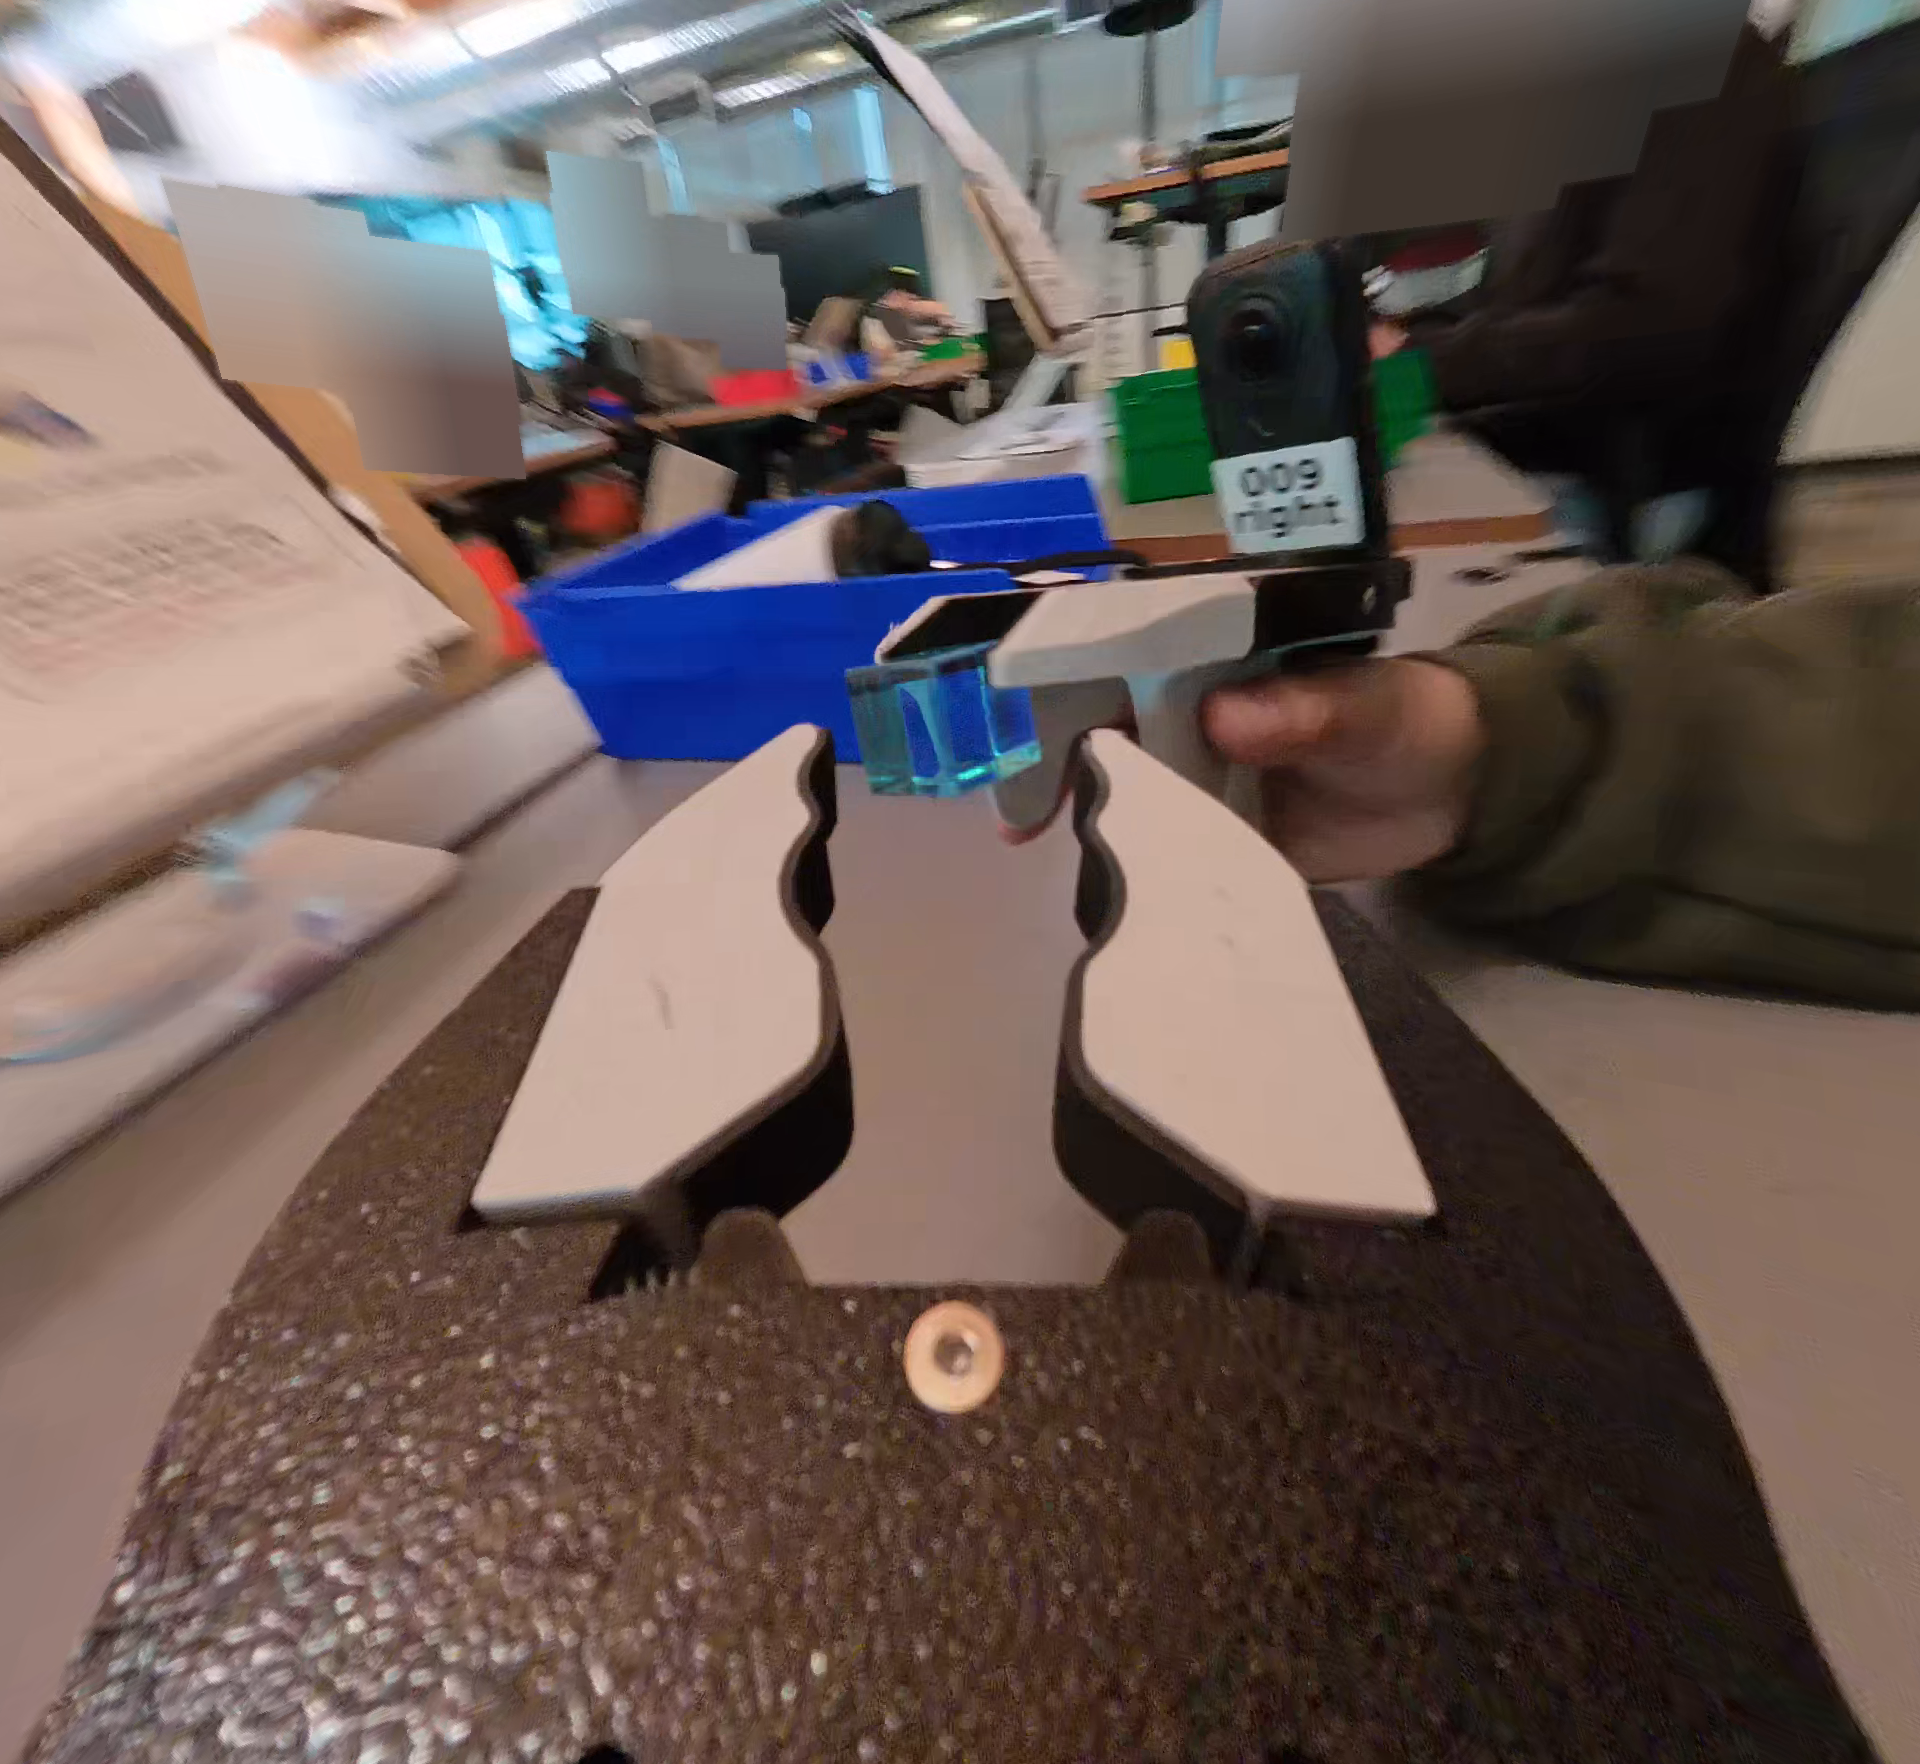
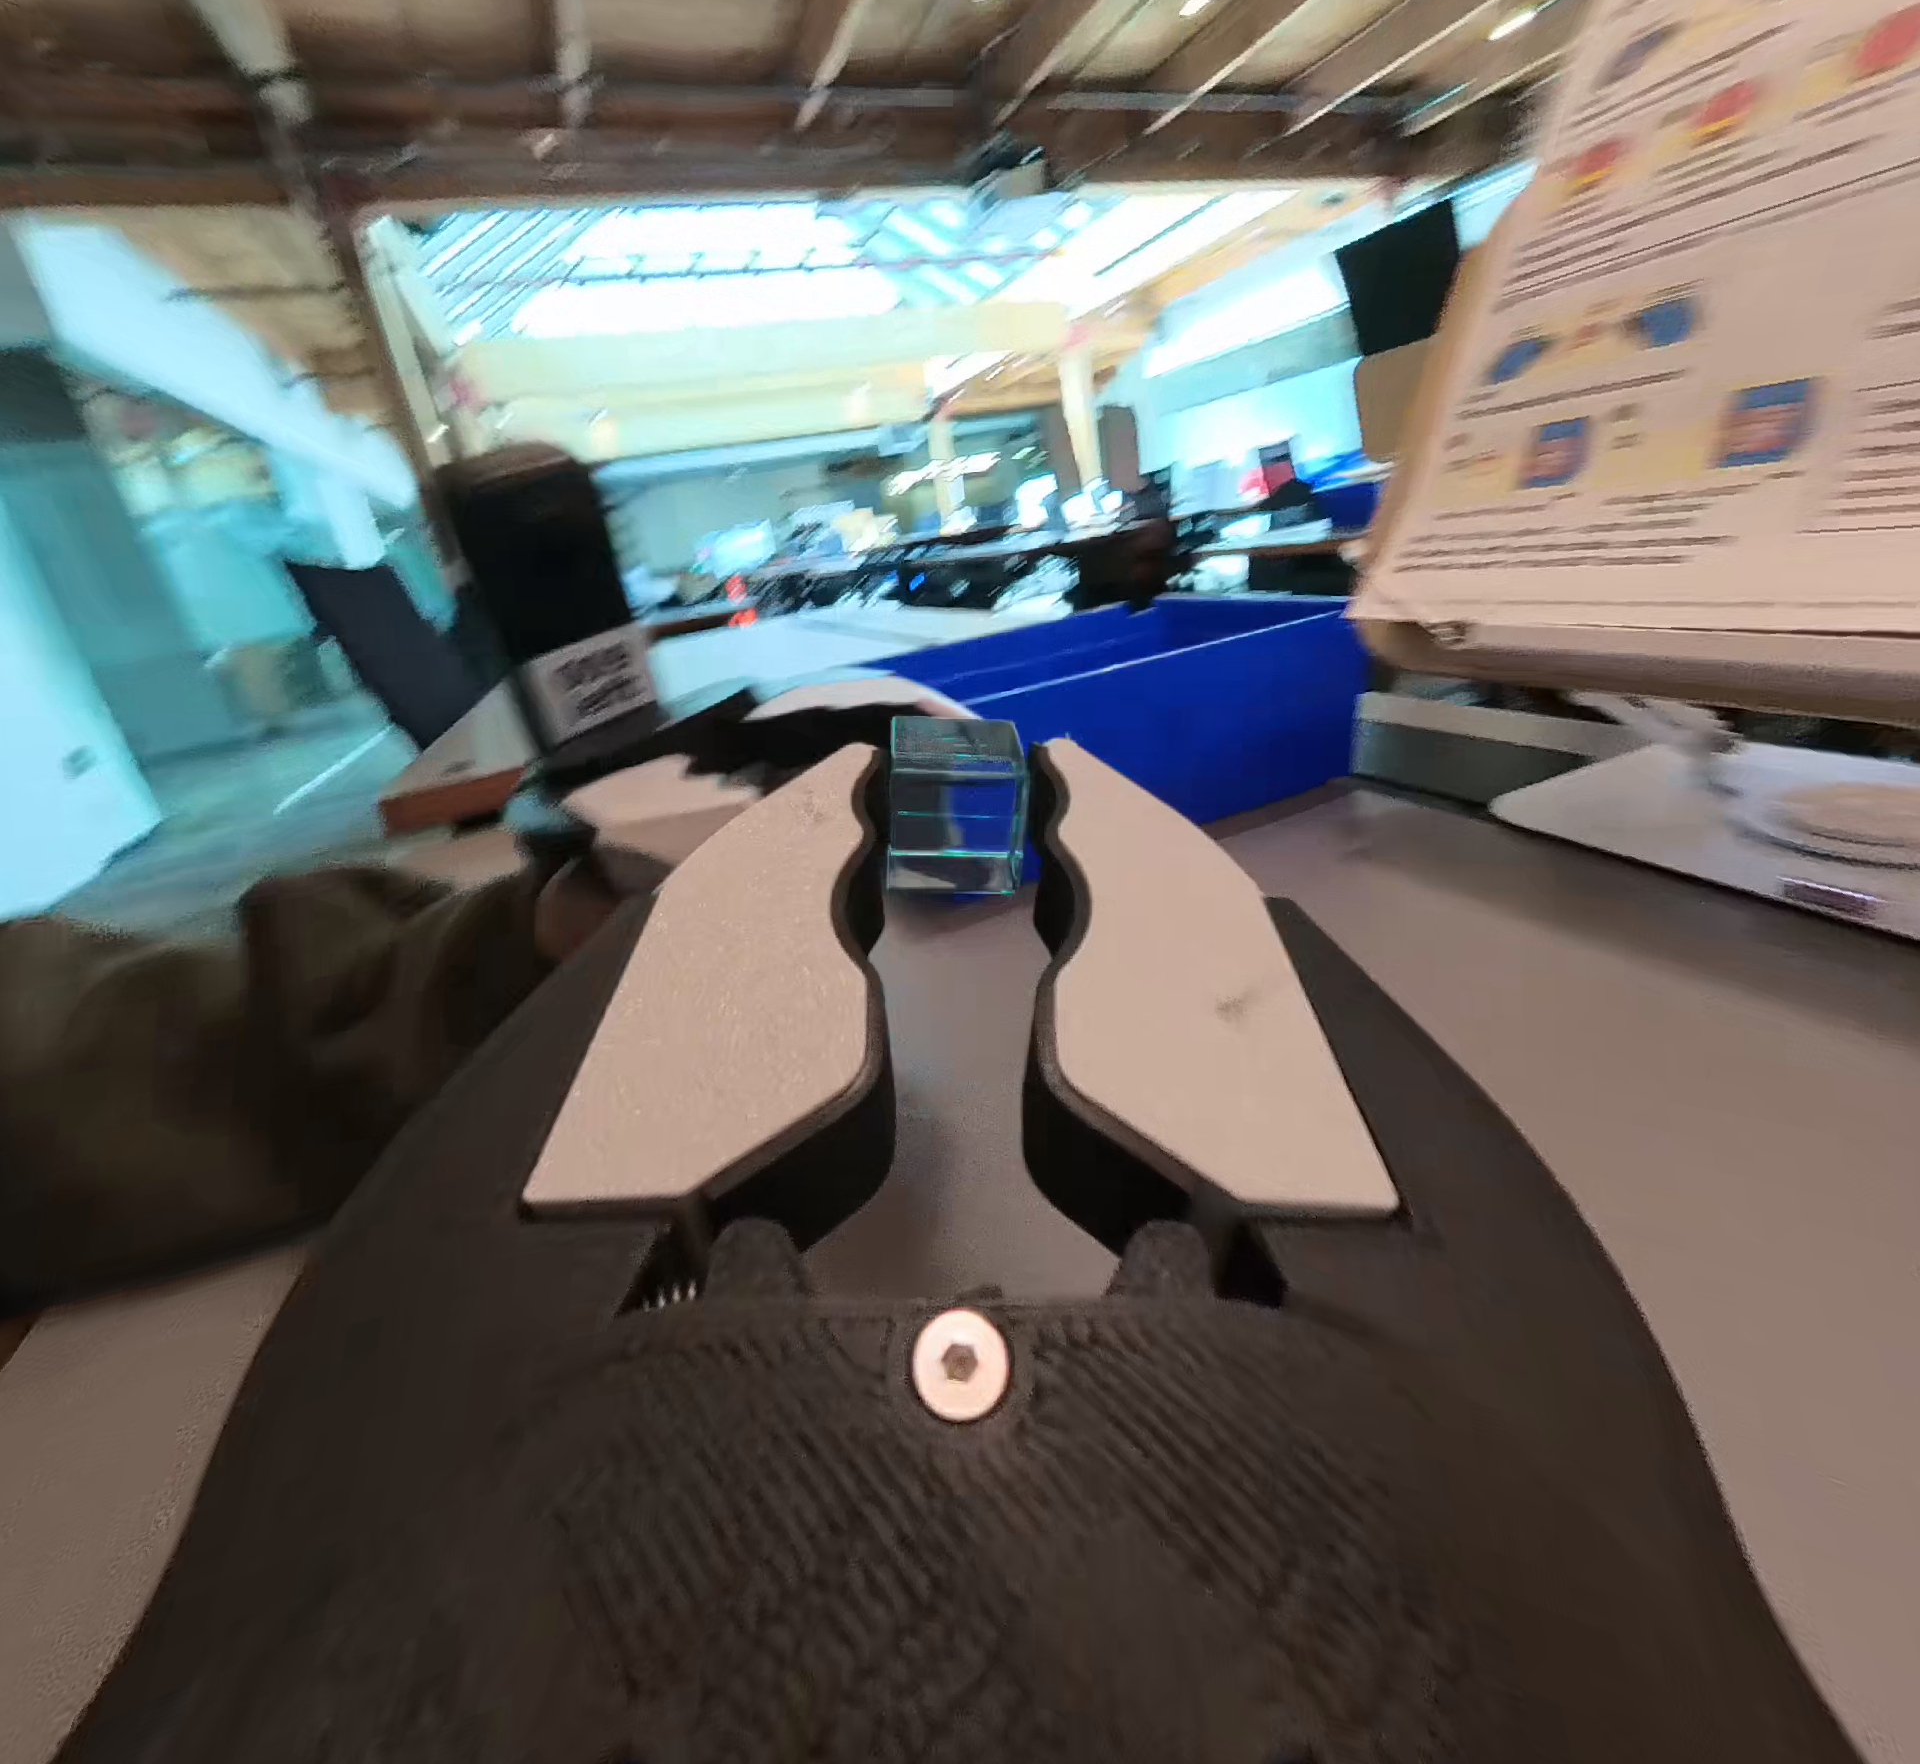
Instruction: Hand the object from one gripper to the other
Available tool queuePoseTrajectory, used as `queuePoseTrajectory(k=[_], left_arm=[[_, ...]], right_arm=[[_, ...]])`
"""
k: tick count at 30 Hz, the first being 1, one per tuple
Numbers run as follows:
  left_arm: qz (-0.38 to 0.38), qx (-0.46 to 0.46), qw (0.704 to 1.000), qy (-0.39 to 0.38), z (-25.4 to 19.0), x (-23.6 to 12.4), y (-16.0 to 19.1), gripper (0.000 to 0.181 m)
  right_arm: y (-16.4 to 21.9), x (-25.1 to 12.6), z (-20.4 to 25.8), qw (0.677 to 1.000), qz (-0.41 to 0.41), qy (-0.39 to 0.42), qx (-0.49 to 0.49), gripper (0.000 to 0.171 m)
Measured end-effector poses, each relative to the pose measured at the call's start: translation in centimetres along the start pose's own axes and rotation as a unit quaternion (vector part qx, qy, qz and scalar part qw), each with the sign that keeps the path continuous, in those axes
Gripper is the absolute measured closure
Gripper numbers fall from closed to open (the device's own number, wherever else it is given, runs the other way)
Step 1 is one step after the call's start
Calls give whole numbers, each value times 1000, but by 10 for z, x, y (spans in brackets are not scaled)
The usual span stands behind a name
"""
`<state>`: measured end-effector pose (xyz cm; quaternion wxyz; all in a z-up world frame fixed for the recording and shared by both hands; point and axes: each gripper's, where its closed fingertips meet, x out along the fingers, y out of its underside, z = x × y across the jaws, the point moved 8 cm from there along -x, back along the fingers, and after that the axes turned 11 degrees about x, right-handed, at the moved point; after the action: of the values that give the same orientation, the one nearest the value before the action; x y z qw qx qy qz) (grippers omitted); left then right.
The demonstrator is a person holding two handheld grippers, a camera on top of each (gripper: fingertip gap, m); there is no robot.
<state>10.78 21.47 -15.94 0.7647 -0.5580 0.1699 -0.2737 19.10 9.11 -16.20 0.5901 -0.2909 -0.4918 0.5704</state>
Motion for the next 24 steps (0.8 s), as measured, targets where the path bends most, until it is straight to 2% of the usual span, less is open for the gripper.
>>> queuePoseTrajectory(k=[2, 6, 10, 13, 17, 20, 22, 24], left_arm=[[17, 91, 993, -66, -5, 5, -3, 135], [34, 234, 957, -169, -18, 13, -7, 133], [45, 354, 909, -214, -30, 16, -11, 137], [53, 389, 887, -245, -30, 14, -14, 141], [47, 393, 884, -248, -31, 12, -16, 154], [57, 377, 895, -230, -30, 13, -17, 155], [51, 331, 920, -203, -26, 12, -17, 154], [33, 236, 961, -141, -19, 8, -17, 155]], right_arm=[[-1, -3, -6, 998, -45, 28, 34, 146], [0, -4, -9, 974, -114, -26, 194, 146], [5, 1, -6, 924, -145, -121, 333, 146], [12, 7, -4, 903, -129, -154, 380, 146], [16, 11, 0, 901, -129, -163, 381, 146], [14, 9, -1, 916, -122, -151, 350, 146], [12, 7, -2, 936, -100, -136, 310, 140], [7, 4, -2, 960, -72, -118, 245, 131]])
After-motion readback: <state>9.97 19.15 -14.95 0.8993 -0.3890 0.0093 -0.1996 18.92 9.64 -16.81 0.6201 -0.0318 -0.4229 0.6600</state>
